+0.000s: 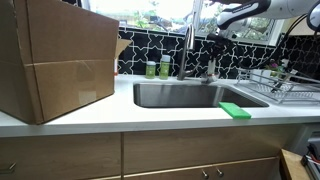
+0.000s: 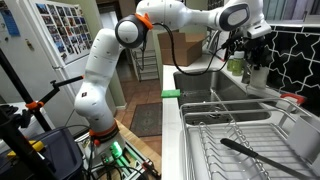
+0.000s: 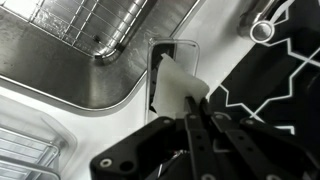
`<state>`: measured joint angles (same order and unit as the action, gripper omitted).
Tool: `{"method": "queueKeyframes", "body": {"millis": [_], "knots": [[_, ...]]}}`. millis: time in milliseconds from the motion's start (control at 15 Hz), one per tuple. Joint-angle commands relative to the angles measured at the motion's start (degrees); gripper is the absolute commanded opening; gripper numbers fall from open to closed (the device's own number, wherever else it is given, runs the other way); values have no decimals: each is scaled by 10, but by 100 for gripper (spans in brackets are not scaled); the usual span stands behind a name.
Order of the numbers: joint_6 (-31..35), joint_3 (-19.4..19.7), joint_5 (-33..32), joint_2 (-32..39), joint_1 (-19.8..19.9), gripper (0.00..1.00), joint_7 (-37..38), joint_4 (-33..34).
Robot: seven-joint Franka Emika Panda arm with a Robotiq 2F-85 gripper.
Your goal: Put the green sponge on the edge of the sink then put the white sponge in the transparent box
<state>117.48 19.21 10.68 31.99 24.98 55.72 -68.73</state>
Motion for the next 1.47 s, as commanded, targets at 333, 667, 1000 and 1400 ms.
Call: {"method": "queueKeyframes", "body": {"millis": [333, 667, 1000, 1400], "knots": [[-7, -20, 17, 49, 25, 4, -42, 43], [-8, -26, 18, 68, 30, 23, -49, 52], [-4, -34, 33, 68, 37, 61, -53, 57], [-60, -28, 32, 32, 40, 100, -59, 56]]}}
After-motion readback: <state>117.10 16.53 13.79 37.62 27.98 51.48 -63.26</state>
